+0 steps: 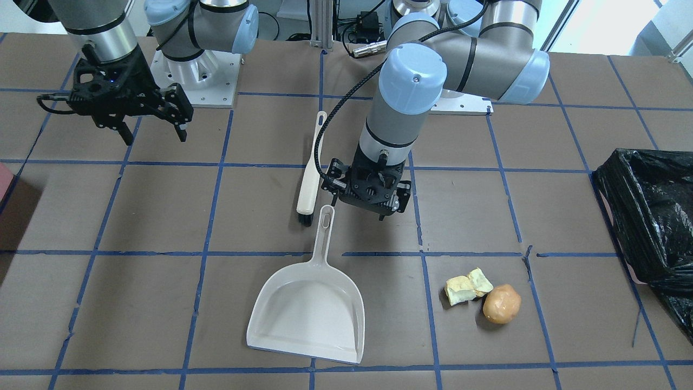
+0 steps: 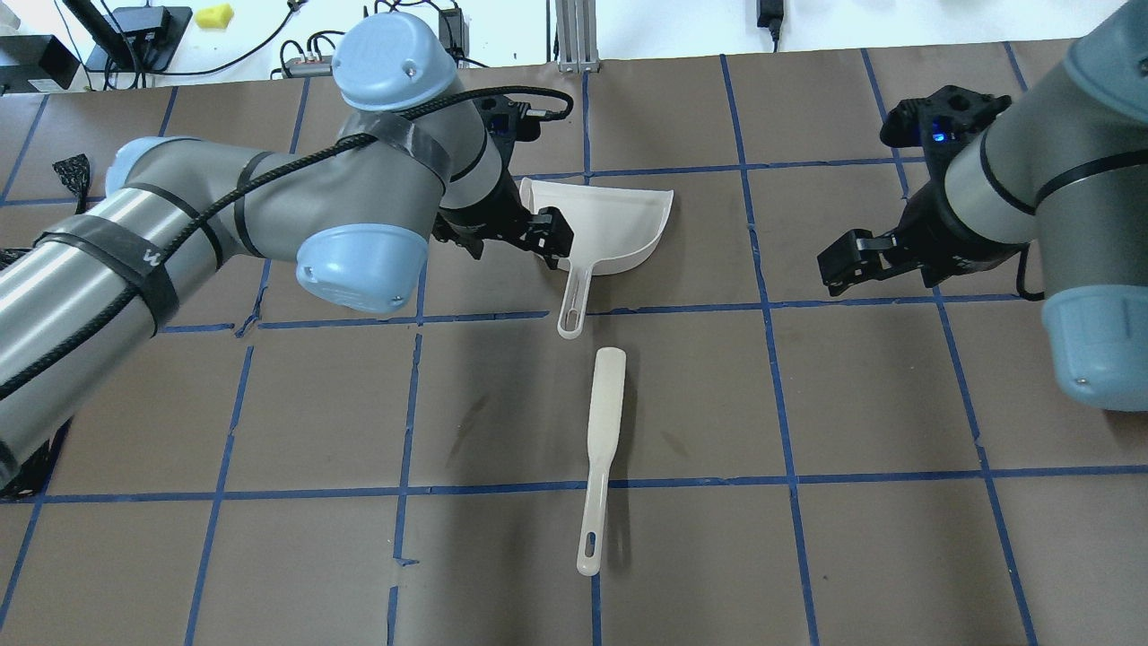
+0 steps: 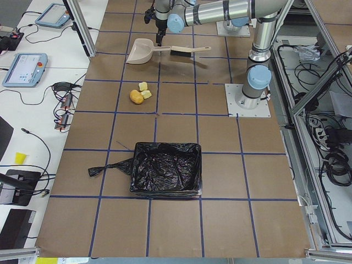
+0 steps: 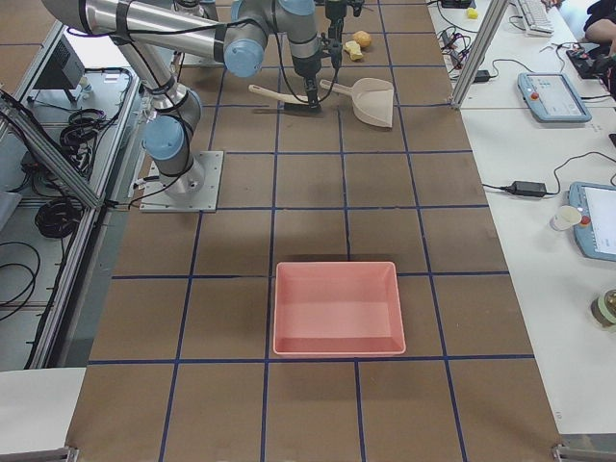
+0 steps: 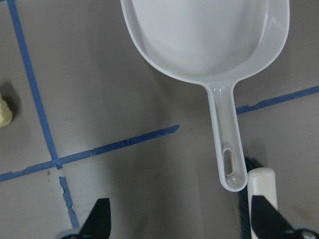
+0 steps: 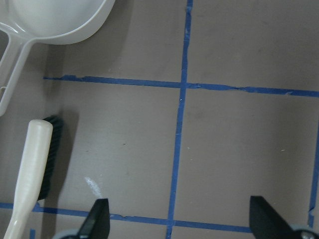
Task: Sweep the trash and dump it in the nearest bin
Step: 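Move the left gripper down to the white dustpan handle, then close the left gripper on the dustpan handle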
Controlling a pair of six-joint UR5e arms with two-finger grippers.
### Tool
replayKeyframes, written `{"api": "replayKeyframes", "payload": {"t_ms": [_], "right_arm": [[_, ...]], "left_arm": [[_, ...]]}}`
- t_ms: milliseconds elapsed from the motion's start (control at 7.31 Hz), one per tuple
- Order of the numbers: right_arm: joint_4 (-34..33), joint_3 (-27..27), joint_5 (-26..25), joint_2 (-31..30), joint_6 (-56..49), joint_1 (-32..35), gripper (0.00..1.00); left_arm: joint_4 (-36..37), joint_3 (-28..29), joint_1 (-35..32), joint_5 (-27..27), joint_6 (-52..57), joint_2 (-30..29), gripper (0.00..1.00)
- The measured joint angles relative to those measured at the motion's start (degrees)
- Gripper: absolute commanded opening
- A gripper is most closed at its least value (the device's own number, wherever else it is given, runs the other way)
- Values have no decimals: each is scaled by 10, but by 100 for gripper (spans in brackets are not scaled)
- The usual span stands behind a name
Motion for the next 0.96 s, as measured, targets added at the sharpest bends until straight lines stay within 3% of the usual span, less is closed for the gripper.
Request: {"api": "replayKeyframes", "payload": {"t_ms": [411,958], "right_arm": [[13,-39,24,19,-38,-23,100],[62,-101,31,57,-40,-24,100]], "left_arm": [[85,-3,-40,4,-44,-66,99],[113,-25,-54,7,-79,-89,95]]}}
